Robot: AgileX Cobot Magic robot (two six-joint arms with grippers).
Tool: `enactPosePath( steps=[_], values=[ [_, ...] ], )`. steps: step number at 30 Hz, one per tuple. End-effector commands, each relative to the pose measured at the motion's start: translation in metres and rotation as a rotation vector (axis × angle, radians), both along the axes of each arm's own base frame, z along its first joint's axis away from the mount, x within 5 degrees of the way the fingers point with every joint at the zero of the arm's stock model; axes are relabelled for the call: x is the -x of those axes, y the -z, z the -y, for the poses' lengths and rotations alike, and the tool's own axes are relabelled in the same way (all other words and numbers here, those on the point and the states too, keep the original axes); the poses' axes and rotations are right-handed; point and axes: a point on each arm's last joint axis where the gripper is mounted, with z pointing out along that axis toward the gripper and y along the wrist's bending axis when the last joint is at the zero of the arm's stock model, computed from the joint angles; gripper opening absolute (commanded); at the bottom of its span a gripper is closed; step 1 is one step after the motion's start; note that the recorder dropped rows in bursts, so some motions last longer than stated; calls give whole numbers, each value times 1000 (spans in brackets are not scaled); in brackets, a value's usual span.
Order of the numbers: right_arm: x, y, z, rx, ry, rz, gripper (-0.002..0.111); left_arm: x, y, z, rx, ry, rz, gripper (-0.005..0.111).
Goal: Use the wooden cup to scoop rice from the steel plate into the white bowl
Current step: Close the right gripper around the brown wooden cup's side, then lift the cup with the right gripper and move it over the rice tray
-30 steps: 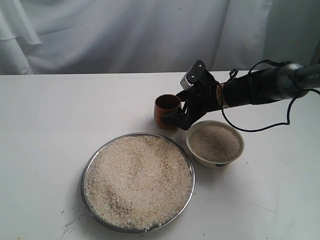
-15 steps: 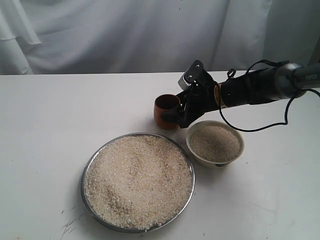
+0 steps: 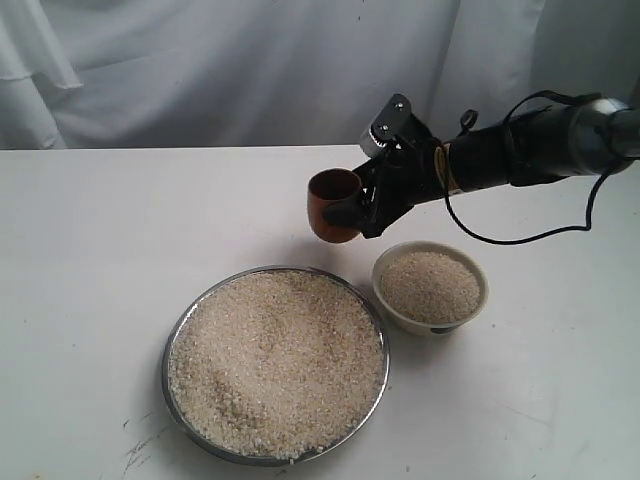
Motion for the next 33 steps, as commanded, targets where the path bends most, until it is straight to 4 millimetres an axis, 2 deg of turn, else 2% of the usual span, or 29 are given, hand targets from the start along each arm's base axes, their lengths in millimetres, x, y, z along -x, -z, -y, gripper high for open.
enactPosePath(
  steps=[1, 8, 10, 12, 18, 21, 25, 33],
  values=[
    [7, -25, -3, -64, -38, -8, 0, 0, 1, 0, 4, 1, 7, 0],
    [21, -65, 0, -105, -67, 45, 0, 0, 1, 0, 4, 1, 7, 0],
    [32, -80, 4, -111, -64, 60, 0, 0, 1, 0, 4, 1, 7, 0],
    [47, -87, 10, -108, -65, 55, 0, 0, 1, 0, 4, 1, 7, 0],
    [94, -91, 24, -101, -53, -24, 0, 0, 1, 0, 4, 1, 7, 0],
    [109, -90, 15, -91, -74, -32, 0, 0, 1, 0, 4, 1, 7, 0],
    [119, -90, 0, -88, -96, -51, 0, 0, 1, 0, 4, 1, 7, 0],
    [115, -88, -2, -52, -40, -12, 0, 0, 1, 0, 4, 1, 7, 0]
  ],
)
